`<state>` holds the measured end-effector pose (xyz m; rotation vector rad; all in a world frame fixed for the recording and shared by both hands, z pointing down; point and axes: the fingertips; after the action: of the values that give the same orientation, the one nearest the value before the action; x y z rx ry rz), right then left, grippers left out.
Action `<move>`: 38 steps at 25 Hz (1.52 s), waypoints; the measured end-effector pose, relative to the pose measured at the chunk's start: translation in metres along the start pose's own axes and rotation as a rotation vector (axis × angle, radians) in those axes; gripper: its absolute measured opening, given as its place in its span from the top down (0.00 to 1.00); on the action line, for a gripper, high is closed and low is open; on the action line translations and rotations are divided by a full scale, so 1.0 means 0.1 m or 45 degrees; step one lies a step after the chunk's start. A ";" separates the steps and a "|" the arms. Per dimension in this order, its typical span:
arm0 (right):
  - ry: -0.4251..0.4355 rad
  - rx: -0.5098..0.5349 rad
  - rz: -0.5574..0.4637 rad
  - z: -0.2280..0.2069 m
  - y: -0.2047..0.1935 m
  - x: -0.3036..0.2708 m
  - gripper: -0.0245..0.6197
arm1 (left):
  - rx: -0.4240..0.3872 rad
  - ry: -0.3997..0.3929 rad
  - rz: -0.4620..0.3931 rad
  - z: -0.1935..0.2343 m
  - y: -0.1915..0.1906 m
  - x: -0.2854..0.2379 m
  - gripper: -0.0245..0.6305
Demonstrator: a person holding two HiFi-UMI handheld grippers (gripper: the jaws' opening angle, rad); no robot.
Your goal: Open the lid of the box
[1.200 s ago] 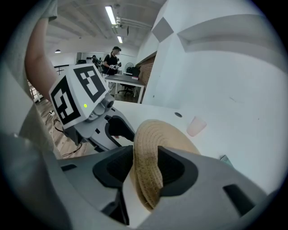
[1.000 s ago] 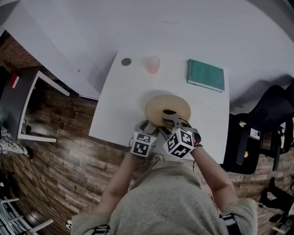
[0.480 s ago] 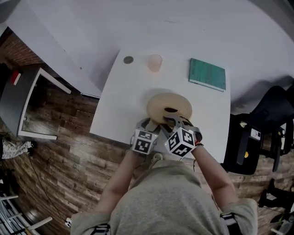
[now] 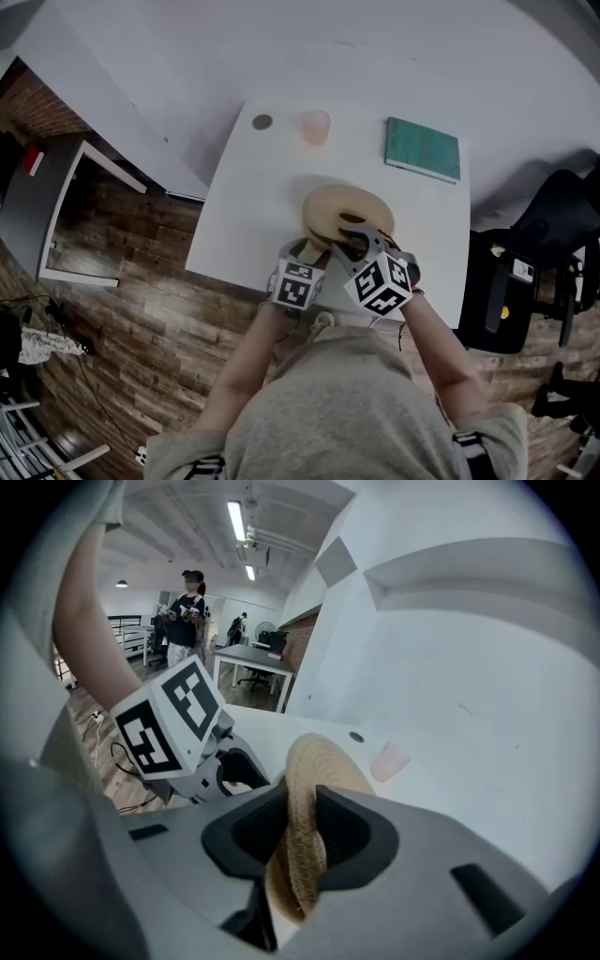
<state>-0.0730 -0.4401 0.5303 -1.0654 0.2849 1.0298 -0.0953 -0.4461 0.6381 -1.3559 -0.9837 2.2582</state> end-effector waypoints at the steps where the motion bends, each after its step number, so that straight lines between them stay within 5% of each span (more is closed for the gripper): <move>1: -0.012 -0.019 -0.010 -0.04 0.01 0.03 0.82 | -0.001 0.012 0.003 0.02 -0.01 0.00 0.62; 23: -0.398 -0.734 -0.311 -0.86 -0.29 0.71 0.84 | 0.043 0.004 -0.017 0.00 0.00 0.12 0.62; 38: -0.496 -0.952 -0.389 -0.74 -0.49 1.16 0.84 | 0.082 0.034 -0.170 -0.21 0.13 0.52 0.74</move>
<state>0.0477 -0.4408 0.4477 -1.4759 -0.6119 1.0574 -0.1019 -0.4168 0.5896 -1.2518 -0.9542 2.1492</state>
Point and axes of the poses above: the fingertips, and each gripper's own axes: x backward along the fingers, z to its left, y out of its top, and after that the axes turned 14 degrees about x, right-handed
